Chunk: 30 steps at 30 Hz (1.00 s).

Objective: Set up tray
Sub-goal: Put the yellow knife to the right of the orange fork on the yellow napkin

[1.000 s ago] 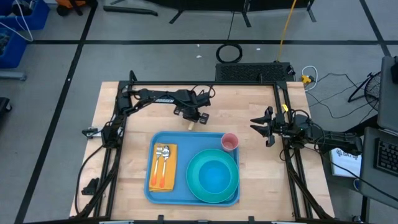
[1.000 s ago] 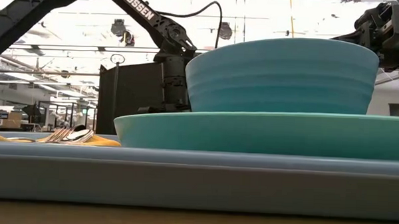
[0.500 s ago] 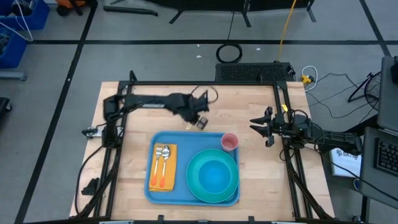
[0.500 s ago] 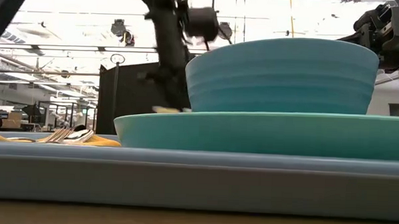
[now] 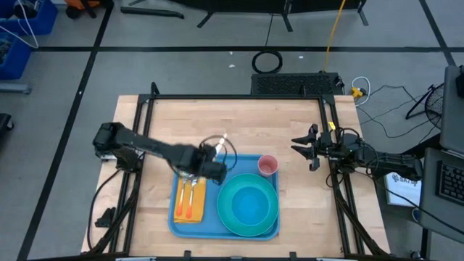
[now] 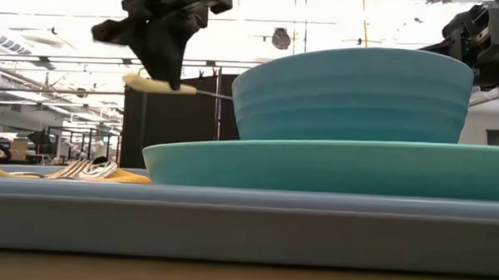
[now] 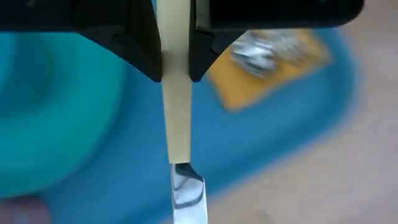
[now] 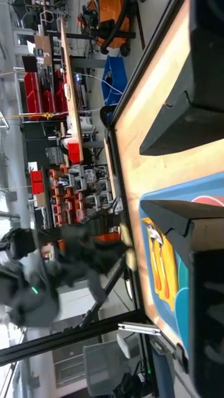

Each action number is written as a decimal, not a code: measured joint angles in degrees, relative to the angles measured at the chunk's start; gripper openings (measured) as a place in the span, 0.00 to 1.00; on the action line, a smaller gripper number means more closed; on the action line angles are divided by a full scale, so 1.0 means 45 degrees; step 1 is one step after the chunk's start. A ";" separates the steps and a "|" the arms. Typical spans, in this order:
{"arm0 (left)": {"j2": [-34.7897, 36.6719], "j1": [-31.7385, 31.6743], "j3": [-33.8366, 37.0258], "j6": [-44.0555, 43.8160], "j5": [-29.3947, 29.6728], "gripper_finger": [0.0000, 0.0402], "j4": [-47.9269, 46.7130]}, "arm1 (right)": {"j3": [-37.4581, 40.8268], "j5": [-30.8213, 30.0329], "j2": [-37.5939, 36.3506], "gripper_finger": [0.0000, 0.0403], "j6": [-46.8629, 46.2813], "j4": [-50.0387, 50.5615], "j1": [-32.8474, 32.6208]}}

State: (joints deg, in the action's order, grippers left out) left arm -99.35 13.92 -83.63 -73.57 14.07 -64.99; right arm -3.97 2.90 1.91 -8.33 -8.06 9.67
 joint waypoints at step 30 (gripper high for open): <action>-0.0169 0.3853 0.4716 -0.8794 -0.0863 0.13 0.5716 | -0.0004 0.0071 0.0000 0.29 -0.0334 0.0039 -0.0001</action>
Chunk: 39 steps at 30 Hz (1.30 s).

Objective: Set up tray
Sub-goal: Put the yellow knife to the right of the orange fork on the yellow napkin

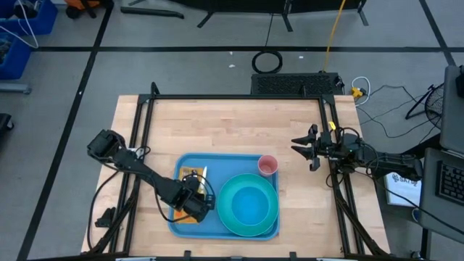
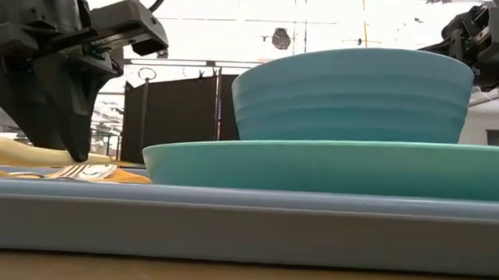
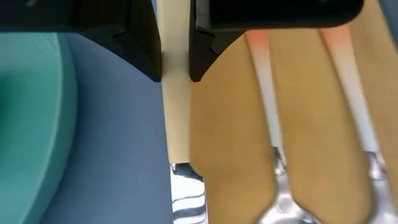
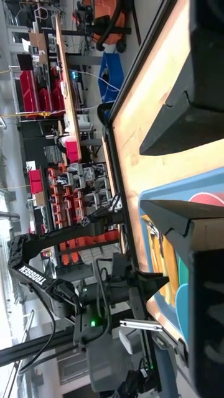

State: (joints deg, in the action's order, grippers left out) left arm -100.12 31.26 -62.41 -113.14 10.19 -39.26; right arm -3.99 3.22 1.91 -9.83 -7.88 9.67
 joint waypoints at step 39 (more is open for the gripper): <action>-0.0831 0.0026 -0.0005 0.0757 -0.0319 0.42 0.0605 | 0.0003 -0.0028 0.0000 0.29 0.0013 0.0282 -0.0004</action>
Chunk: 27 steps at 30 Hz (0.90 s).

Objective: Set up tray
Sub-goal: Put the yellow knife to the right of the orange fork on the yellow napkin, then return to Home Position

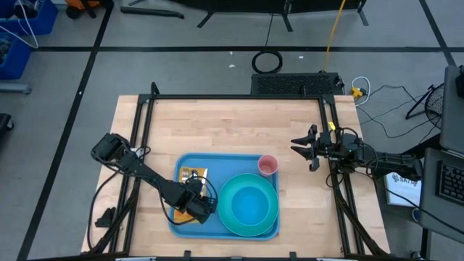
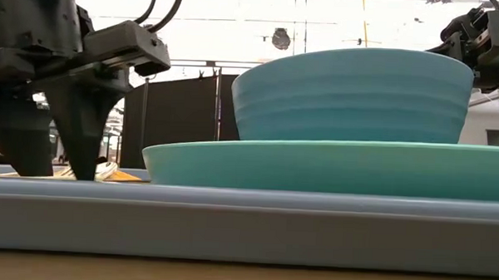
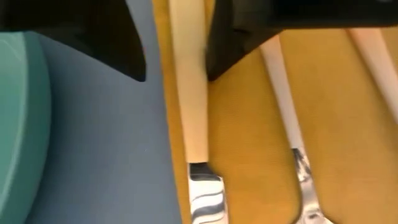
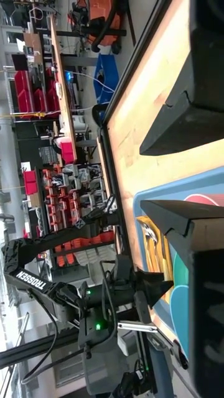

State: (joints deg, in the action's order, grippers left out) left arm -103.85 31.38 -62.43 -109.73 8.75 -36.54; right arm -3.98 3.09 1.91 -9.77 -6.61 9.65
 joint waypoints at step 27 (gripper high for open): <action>0.1322 -0.0034 0.0010 0.0080 -0.0564 0.56 -0.2040 | 0.0002 0.0005 -0.0005 0.29 0.0080 0.0204 0.0000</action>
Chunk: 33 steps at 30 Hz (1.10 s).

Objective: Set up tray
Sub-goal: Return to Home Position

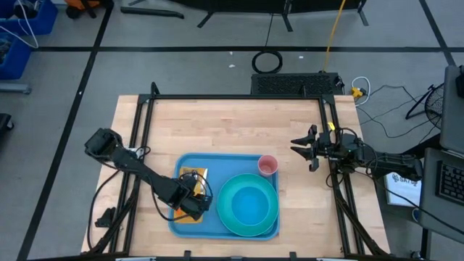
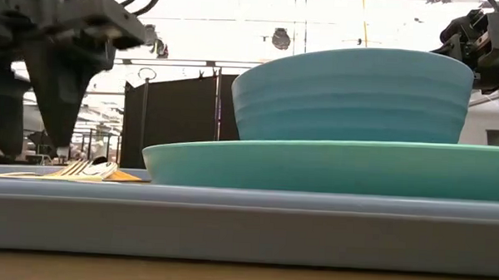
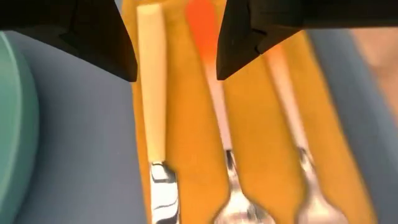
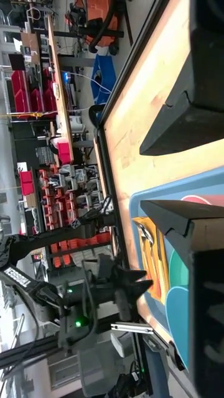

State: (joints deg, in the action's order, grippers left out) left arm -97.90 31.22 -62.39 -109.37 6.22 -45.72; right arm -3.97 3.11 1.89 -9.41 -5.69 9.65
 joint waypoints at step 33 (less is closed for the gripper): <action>1.2811 -0.2523 0.7987 1.2367 1.2484 0.56 0.1508 | -0.0072 0.2349 -0.0408 0.29 -0.0045 -0.3072 0.0065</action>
State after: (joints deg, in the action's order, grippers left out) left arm -40.26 19.87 -26.45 -53.72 62.40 -38.93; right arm -4.29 13.68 0.05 -9.61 -19.52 9.94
